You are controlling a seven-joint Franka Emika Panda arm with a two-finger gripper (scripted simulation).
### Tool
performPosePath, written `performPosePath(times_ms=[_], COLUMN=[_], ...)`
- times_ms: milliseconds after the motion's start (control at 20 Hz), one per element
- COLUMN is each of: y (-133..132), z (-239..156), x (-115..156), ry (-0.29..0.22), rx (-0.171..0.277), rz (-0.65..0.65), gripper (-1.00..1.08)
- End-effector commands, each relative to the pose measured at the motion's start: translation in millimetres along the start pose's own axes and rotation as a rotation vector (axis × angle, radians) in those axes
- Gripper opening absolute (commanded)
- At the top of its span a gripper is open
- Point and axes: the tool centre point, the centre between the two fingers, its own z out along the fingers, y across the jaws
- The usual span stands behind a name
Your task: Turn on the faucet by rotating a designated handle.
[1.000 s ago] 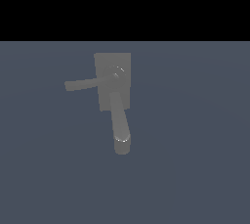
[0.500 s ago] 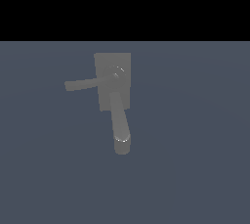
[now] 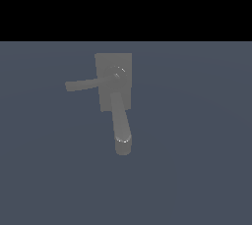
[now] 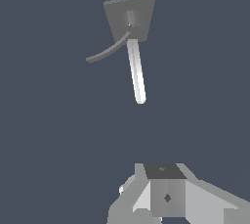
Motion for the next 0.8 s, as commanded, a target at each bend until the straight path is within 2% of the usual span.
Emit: performPosePath(times_ms=[0, 200, 350, 550, 750], y=[0, 1, 2, 4, 6], z=[0, 0, -2, -6, -13], x=[0, 0, 0, 1, 1], ry=[0.000, 0.002, 0.011, 0.033, 0.066], rx=[0.001, -0.007, -0.029, -0.082, -0.157], rz=[0.000, 0.003, 0.005, 0.012, 0.021], gripper=[-1.00, -1.00, -1.00, -1.00, -1.00])
